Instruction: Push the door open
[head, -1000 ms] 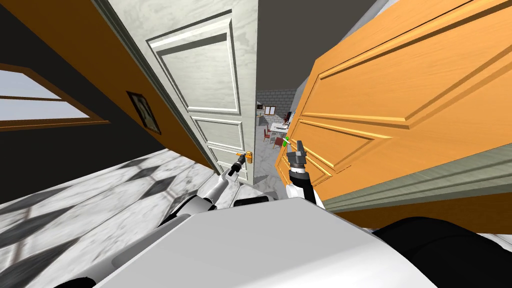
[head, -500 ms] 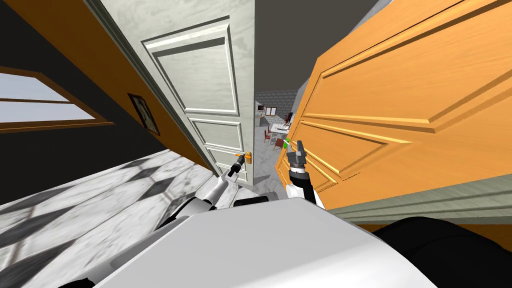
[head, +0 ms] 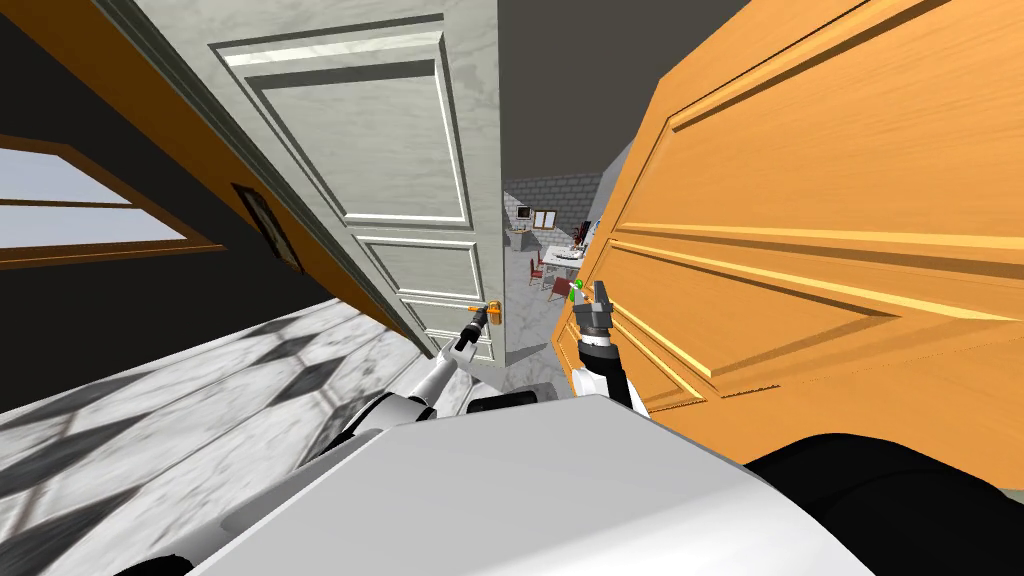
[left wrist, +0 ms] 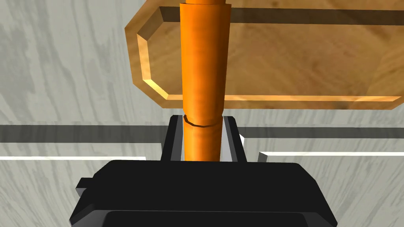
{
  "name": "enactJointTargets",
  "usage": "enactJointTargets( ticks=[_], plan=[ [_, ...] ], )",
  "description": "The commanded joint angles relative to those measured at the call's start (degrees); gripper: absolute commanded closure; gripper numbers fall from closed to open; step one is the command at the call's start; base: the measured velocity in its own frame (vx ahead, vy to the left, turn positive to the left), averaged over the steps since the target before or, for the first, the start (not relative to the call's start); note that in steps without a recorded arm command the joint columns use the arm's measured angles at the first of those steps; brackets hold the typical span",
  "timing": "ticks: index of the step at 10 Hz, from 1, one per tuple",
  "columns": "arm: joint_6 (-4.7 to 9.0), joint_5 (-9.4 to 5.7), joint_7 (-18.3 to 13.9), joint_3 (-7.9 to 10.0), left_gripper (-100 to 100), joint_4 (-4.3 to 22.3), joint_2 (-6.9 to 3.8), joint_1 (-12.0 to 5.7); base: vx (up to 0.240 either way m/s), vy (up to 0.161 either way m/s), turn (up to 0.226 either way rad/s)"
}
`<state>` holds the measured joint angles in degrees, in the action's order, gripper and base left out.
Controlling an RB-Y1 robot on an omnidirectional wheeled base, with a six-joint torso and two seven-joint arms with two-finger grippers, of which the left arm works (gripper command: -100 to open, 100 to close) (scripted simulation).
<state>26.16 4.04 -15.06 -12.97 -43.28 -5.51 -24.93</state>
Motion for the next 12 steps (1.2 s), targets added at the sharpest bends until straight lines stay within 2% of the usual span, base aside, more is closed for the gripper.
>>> enactJointTargets(
  ticks=[1, 10, 11, 12],
  plan=[
    [0.13, -0.25, 0.9, 1.75, 100, 0.3, -0.54, -0.38, 0.107, -0.075, 0.073],
    [-0.62, -0.71, 5.2, 7.63, 100, 0.7, 0.79, -0.43, 0.093, -0.090, 0.062],
    [-0.62, -0.71, 5.2, 7.63, 100, 0.7, 0.79, -0.43, 0.064, -0.062, 0.037],
    [-0.79, -0.81, 6.1, 8.95, 100, 0.8, 1.15, -0.44, 0.081, -0.079, 0.070]
  ],
)
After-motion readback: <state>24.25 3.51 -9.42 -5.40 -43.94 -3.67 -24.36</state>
